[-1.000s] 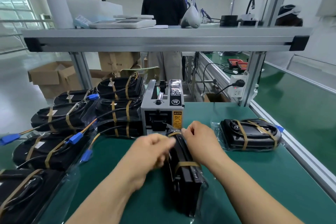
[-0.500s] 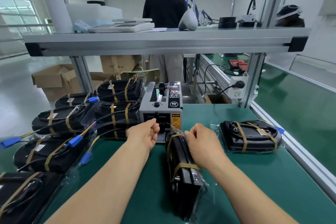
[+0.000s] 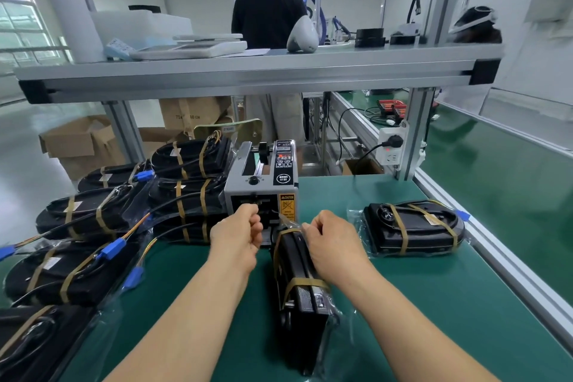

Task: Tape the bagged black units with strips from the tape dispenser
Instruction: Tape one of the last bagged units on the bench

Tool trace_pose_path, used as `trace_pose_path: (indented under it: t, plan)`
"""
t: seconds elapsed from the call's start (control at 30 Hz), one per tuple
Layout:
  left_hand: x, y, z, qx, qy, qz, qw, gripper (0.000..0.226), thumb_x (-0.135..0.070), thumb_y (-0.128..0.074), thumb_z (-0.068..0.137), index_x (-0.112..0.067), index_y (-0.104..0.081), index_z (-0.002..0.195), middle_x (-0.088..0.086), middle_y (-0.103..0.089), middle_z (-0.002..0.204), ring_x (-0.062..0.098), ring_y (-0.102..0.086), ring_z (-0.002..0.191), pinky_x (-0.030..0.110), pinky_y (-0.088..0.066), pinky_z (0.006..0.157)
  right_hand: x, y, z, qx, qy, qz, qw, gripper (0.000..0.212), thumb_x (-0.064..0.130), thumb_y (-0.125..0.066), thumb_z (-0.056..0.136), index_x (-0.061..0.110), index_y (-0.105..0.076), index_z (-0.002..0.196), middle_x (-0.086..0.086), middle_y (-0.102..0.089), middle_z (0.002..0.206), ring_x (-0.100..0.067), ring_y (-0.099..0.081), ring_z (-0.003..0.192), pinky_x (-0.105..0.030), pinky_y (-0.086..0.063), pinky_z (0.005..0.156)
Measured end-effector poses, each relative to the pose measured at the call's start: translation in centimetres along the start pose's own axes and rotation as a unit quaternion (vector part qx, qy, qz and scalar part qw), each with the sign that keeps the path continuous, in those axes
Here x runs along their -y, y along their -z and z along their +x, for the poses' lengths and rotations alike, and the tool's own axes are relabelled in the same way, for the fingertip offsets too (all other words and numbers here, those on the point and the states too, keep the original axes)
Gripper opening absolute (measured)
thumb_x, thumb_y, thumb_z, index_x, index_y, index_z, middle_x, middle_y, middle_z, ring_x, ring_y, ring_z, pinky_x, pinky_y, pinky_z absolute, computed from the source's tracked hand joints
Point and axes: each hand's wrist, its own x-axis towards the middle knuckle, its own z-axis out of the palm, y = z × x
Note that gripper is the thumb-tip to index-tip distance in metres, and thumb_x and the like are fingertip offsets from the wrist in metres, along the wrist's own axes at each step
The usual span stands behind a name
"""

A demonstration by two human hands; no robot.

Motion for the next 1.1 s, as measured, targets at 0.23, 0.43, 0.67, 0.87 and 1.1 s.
trace_pose_path:
  t: [0.23, 0.43, 0.67, 0.87, 1.1]
  plan:
    - [-2.7, 2.1, -3.6, 0.334, -0.067, 0.306, 0.889, 0.03, -0.011, -0.055, 0.095, -0.02, -0.06, 0.067, -0.006, -0.05, 0.06, 0.006, -0.042, 0.052, 0.017, -0.038, 0.052, 0.2, -0.1, 0.0, 0.012, -0.004, 0.012, 1.0, 0.029, 0.033, -0.048, 0.102, 0.02, -0.045, 0.076, 0.002, -0.056, 0.078, -0.021, -0.053, 0.078, -0.036, -0.041, 0.07]
    - [-3.5, 0.8, -3.9, 0.343, -0.101, 0.426, 0.831, 0.024, -0.014, -0.064, 0.092, -0.015, -0.057, 0.069, -0.007, -0.045, 0.051, 0.006, -0.034, 0.047, 0.018, -0.029, 0.048, 0.4, -0.2, -0.1, 0.013, -0.003, 0.013, 1.0, 0.029, 0.033, -0.048, 0.102, 0.022, -0.043, 0.075, 0.003, -0.055, 0.079, -0.023, -0.053, 0.083, -0.036, -0.043, 0.074]
    - [-4.0, 0.0, -3.3, 0.346, -0.118, 0.484, 0.795, 0.02, -0.013, -0.067, 0.089, -0.011, -0.058, 0.072, -0.009, -0.04, 0.045, 0.005, -0.029, 0.04, 0.016, -0.026, 0.041, 0.6, -0.1, -0.2, 0.013, -0.004, 0.02, 1.0, 0.03, 0.034, -0.05, 0.101, 0.021, -0.044, 0.075, 0.002, -0.056, 0.079, -0.024, -0.055, 0.084, -0.037, -0.043, 0.074]
    - [-3.8, 0.0, -2.8, 0.338, -0.122, 0.493, 0.792, 0.025, -0.012, -0.068, 0.087, -0.015, -0.056, 0.065, -0.011, -0.041, 0.044, 0.006, -0.03, 0.04, 0.017, -0.027, 0.042, 0.7, 0.0, -0.3, 0.011, -0.003, 0.021, 1.0, 0.03, 0.034, -0.05, 0.101, 0.02, -0.045, 0.076, 0.002, -0.056, 0.08, -0.026, -0.057, 0.087, -0.037, -0.044, 0.075]
    - [-3.3, 0.0, -2.2, 0.315, -0.155, 0.504, 0.789, 0.034, -0.015, -0.07, 0.085, -0.021, -0.054, 0.056, -0.011, -0.045, 0.048, 0.001, -0.038, 0.043, 0.012, -0.034, 0.043, 0.8, -0.2, -0.3, 0.015, -0.002, 0.017, 1.0, 0.028, 0.037, -0.049, 0.101, 0.019, -0.048, 0.08, -0.003, -0.062, 0.088, -0.027, -0.058, 0.089, -0.039, -0.047, 0.078]
